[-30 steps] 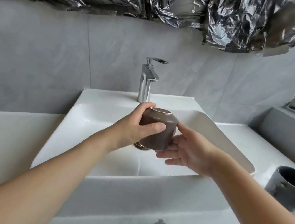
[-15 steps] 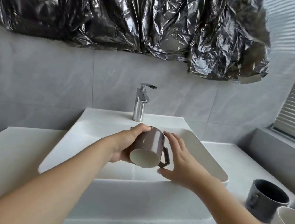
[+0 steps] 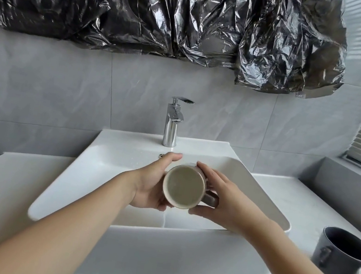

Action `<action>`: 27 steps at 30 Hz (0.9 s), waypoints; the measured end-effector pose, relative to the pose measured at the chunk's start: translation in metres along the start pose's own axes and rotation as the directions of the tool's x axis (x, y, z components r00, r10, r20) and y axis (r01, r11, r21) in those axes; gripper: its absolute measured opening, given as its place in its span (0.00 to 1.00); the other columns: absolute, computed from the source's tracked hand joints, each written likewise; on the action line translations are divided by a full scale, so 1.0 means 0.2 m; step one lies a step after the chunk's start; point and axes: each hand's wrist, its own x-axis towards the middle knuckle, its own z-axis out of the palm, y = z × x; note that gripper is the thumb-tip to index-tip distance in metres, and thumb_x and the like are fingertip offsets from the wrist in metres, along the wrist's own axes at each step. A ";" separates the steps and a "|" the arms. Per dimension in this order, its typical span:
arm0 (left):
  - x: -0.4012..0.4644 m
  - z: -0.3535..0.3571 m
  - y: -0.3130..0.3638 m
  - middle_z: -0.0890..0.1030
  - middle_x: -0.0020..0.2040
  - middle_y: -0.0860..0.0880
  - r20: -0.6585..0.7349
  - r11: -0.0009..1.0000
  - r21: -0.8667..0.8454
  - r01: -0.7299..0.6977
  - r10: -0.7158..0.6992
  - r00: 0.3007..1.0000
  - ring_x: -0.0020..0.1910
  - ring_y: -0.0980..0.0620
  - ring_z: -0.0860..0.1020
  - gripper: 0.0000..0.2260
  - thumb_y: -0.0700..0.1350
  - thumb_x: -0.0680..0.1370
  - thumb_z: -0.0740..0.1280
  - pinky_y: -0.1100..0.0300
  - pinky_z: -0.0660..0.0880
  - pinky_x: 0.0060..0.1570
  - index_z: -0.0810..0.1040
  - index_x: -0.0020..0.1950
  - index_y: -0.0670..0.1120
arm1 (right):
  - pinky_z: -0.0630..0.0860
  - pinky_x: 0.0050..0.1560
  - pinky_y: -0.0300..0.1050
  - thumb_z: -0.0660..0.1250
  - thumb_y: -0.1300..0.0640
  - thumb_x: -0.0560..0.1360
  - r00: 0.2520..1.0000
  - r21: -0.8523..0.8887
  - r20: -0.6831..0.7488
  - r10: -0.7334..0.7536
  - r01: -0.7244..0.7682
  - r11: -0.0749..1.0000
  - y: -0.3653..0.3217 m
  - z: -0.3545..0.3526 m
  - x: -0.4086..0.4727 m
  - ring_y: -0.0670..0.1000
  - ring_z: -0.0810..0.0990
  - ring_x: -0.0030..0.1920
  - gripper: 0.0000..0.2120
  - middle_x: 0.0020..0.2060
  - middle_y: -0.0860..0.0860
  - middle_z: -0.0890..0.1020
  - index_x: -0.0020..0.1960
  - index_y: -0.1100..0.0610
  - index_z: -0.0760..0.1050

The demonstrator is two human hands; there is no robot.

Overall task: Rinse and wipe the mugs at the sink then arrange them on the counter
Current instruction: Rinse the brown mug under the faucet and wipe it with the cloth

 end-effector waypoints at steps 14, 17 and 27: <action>0.07 -0.02 -0.02 0.71 0.44 0.39 -0.025 0.969 -0.043 -0.244 0.243 0.970 0.32 0.45 0.68 0.39 0.73 0.73 0.58 0.59 0.64 0.28 0.76 0.61 0.39 | 0.64 0.55 0.22 0.82 0.46 0.64 0.995 0.037 -0.080 0.058 -0.055 0.998 -0.01 -0.04 -0.02 0.30 0.68 0.57 0.58 0.60 0.25 0.64 0.72 0.24 0.41; 0.04 -0.03 -0.01 0.71 0.47 0.39 -0.016 0.972 -0.081 -0.222 0.221 0.975 0.34 0.45 0.68 0.33 0.74 0.72 0.60 0.60 0.63 0.29 0.78 0.56 0.45 | 0.68 0.61 0.31 0.80 0.45 0.66 0.997 -0.182 -0.069 -0.029 0.016 0.983 -0.05 -0.07 -0.03 0.35 0.71 0.60 0.60 0.66 0.30 0.65 0.69 0.22 0.33; 0.07 0.00 -0.05 0.74 0.34 0.40 -0.259 0.926 0.253 -0.282 0.345 0.902 0.29 0.45 0.72 0.40 0.78 0.67 0.54 0.58 0.68 0.30 0.78 0.44 0.40 | 0.82 0.55 0.57 0.76 0.40 0.64 0.862 0.822 0.258 0.436 -0.433 0.369 -0.08 -0.13 0.11 0.58 0.83 0.50 0.42 0.61 0.59 0.77 0.69 0.61 0.70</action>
